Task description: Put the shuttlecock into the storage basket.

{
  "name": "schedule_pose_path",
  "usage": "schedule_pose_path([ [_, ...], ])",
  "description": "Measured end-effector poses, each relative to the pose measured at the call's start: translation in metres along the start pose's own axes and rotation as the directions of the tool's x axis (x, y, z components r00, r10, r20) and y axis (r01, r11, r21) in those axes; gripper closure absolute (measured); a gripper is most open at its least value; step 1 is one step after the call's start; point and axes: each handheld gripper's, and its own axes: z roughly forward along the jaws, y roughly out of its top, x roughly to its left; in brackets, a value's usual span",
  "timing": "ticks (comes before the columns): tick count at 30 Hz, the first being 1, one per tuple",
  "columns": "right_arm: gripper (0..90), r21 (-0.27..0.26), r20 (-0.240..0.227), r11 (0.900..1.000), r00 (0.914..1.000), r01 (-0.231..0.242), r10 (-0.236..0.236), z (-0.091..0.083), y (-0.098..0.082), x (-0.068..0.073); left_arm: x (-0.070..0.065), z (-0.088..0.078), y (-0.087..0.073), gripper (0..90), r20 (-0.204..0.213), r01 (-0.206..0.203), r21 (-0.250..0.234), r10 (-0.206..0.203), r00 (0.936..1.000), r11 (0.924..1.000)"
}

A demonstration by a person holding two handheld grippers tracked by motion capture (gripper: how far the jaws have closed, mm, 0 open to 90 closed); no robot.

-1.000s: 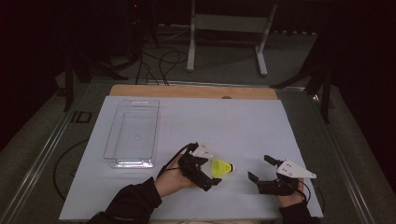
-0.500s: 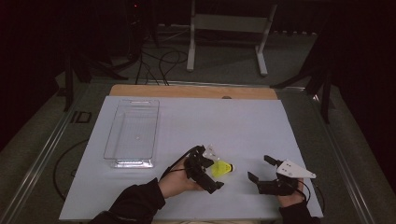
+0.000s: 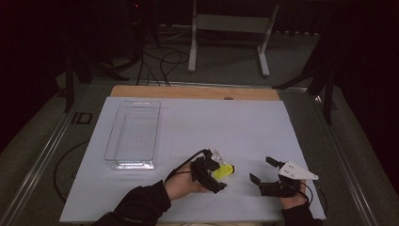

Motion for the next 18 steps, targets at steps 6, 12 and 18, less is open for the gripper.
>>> schedule_pose_path([
  [6, 8.6, 0.001, -0.002, 1.000, 1.0000, -0.003, 0.003, 0.000, 0.000, 0.000, 0.003, 0.008, 0.003, 47.8, -0.003, 0.012, 0.017, -0.012, 0.9999, 0.9998],
  [12, 8.7, 0.001, -0.002, 1.000, 1.0000, -0.003, 0.003, 0.000, 0.000, 0.000, 0.005, 0.014, 0.005, 58.3, -0.012, 0.019, 0.026, -0.019, 0.9997, 0.9995],
  [18, 12.3, 0.005, 0.000, 1.000, 1.0000, -0.004, 0.004, 0.000, -0.001, 0.000, 0.009, 0.019, 0.007, 68.1, -0.014, 0.031, 0.031, -0.031, 0.9994, 0.9990],
])
